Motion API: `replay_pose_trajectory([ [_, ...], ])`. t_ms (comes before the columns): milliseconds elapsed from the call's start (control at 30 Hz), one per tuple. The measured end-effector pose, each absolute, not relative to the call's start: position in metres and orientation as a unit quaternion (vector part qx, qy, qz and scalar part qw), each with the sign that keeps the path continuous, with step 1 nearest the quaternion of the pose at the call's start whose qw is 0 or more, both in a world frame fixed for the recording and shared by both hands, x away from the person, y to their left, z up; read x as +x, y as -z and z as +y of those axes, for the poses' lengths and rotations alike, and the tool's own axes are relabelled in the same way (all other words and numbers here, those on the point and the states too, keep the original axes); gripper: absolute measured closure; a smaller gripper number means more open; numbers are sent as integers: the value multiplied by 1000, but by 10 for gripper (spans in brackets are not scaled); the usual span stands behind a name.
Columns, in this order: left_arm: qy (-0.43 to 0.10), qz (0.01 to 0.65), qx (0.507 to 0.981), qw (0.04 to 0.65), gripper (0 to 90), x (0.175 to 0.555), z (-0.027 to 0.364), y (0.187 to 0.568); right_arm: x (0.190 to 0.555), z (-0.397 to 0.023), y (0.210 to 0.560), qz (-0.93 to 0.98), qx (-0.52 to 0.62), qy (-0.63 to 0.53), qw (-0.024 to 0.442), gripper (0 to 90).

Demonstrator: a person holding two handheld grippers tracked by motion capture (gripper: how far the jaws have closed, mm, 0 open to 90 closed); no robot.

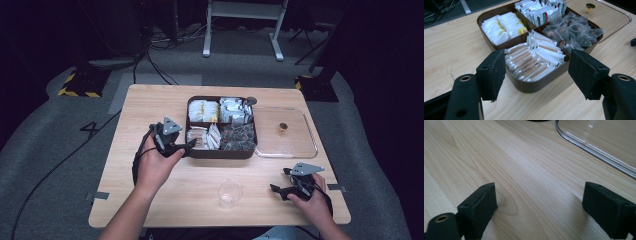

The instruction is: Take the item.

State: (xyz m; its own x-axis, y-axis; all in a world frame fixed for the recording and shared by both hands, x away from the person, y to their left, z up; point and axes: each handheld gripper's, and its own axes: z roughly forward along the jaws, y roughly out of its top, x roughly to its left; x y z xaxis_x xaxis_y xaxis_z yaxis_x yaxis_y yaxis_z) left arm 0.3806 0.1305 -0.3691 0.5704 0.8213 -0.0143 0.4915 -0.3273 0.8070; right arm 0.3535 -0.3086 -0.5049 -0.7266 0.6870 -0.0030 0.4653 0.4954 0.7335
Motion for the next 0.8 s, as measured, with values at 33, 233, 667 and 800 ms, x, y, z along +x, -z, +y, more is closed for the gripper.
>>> replay_pose_trajectory([
  [33, -204, 416, 788, 406, 313, 382, 129, 369, 354, -309, 505, 852, 338, -371, 149, 125],
  [233, -197, 411, 788, 413, 319, 399, 119, 365, 354, -308, 505, 852, 338, -372, 149, 125],
  [667, -207, 428, 774, 418, 345, 437, 101, 365, 357, -307, 505, 853, 335, -372, 147, 125],
  [800, -209, 425, 778, 414, 342, 451, 96, 366, 357, -306, 505, 853, 335, -372, 148, 125],
])
